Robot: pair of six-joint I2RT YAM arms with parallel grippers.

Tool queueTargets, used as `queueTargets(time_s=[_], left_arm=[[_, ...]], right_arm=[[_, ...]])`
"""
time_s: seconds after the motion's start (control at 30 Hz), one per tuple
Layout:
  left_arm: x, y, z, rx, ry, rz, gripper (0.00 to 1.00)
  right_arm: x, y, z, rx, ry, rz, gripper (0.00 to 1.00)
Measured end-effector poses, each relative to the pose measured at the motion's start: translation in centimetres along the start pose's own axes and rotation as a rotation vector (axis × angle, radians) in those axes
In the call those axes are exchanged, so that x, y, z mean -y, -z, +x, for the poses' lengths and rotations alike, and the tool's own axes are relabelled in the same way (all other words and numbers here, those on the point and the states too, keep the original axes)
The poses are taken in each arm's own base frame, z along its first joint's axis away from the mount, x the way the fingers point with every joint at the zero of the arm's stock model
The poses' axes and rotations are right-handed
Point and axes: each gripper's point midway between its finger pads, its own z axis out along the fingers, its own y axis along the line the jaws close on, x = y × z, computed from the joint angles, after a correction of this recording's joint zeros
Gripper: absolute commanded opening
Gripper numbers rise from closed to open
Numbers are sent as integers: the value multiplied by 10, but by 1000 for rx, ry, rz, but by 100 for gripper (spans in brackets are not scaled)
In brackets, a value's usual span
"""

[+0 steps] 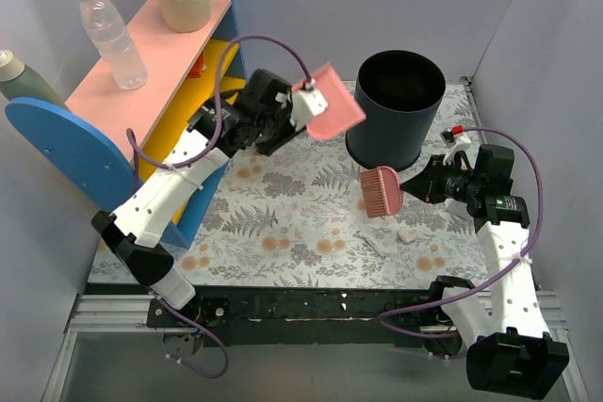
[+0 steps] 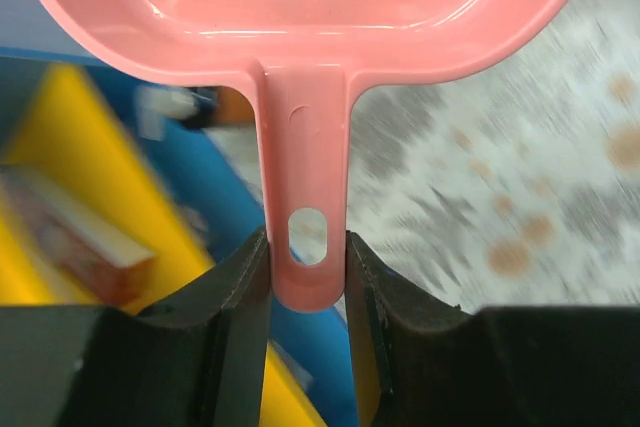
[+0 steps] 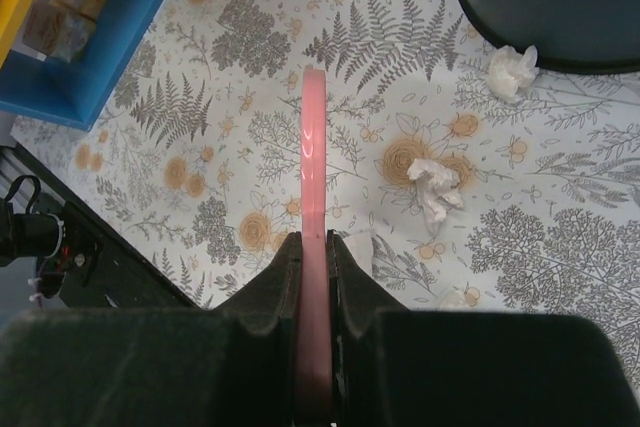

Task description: Sweep away the paper scraps from the table

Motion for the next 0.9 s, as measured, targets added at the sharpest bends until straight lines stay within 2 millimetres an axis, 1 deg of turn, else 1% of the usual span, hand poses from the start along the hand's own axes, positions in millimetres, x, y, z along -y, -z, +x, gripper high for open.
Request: queueTargets(time_s=[0.13,0.23,0.27,0.3,0.37,0.43,0.5,0.53,0.63,0.7,0.73,0.77,0.83,0.9], left_arm=[[83,-17,86,-242,-68,336,0],[128,-24,145,-412,-92,514,0],[136,-24,154,-439,-93,547,0],[144,-24,163,-458,-91,579,0],[156,-26,172,-468,-84,622,0],[166,-34,182,-460,-77,643,0],[176,-42,197,-464,-79,654,1],[180,-45,204,-466,-80,655,3],[194,-58,228,-450,-82,647,5],[202,-65,241,-440,-79,648,9],[205,-69,244,-430,-76,647,11],[208,-73,245,-415,-72,646,16],[212,-82,244,-374,-63,637,23],[215,-88,242,-333,-54,631,30]], right_arm=[[-1,3,-14,38,45,22,1],[-1,9,-34,57,97,52,1],[-1,11,-40,60,118,60,1],[0,12,-47,65,148,69,1],[3,15,-58,71,214,97,1],[8,18,-62,62,258,124,1],[12,20,-64,36,285,148,1],[14,20,-66,27,293,156,1],[20,23,-70,-1,319,191,1],[25,28,-68,-23,349,224,1],[28,31,-68,-33,367,243,1],[31,34,-68,-44,384,264,1],[34,39,-69,-58,414,294,1],[34,42,-72,-60,440,299,1]])
